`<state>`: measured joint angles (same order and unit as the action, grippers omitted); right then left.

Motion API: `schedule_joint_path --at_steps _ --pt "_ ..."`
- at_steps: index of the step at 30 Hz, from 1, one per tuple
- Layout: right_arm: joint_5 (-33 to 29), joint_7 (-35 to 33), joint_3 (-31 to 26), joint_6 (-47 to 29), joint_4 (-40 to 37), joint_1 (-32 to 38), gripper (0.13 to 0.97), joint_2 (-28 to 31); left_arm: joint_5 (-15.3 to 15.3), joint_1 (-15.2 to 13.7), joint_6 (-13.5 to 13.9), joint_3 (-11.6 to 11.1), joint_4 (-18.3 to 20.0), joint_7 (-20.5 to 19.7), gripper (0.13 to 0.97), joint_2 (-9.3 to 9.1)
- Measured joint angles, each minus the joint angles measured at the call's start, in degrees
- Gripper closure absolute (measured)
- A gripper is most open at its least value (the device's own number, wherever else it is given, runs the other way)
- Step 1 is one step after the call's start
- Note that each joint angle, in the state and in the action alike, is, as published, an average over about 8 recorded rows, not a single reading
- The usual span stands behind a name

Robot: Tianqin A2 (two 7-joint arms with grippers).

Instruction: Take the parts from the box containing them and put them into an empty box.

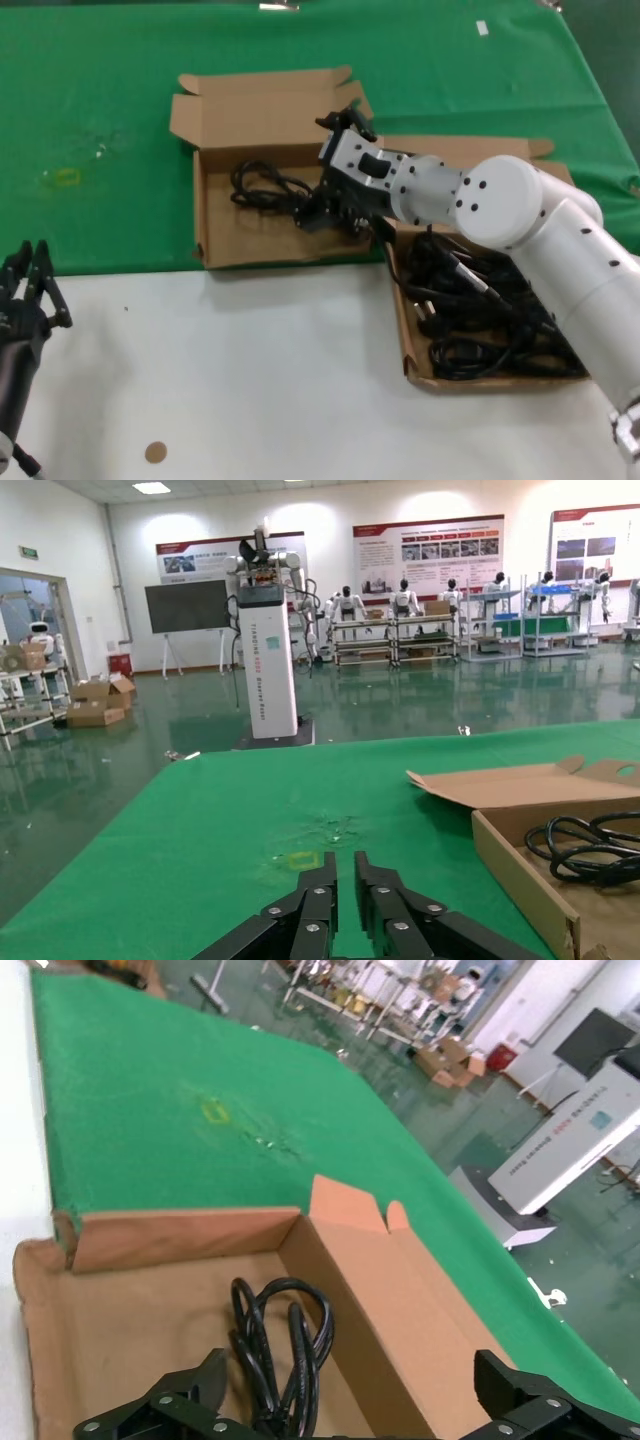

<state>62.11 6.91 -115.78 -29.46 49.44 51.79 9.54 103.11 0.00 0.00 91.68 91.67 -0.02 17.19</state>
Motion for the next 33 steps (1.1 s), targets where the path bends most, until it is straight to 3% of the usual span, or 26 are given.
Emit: schedule_joint_path --at_steps 8,13,16,20,33 --pt "3.8 -0.6 2.2 2.7 3.9 -4.8 0.208 0.7 0.0 0.0 0.0 0.0 0.0 0.0 0.882 0.0" --pt "6.5 -1.1 3.8 4.7 6.7 -8.2 0.151 1.2 0.0 0.0 0.0 0.0 0.0 0.0 0.796 0.0" --pt "8.2 -1.4 4.8 5.9 8.5 -10.4 0.151 1.5 0.0 0.0 0.0 0.0 0.0 0.0 0.744 0.0" --pt "10.5 -1.8 6.2 7.6 10.8 -13.3 0.143 2.0 0.0 0.0 0.0 0.0 0.0 0.0 0.744 0.0" --pt "17.8 -3.0 10.5 12.8 18.4 -22.5 0.129 3.3 0.0 0.0 0.0 0.0 0.0 0.0 0.433 0.0"
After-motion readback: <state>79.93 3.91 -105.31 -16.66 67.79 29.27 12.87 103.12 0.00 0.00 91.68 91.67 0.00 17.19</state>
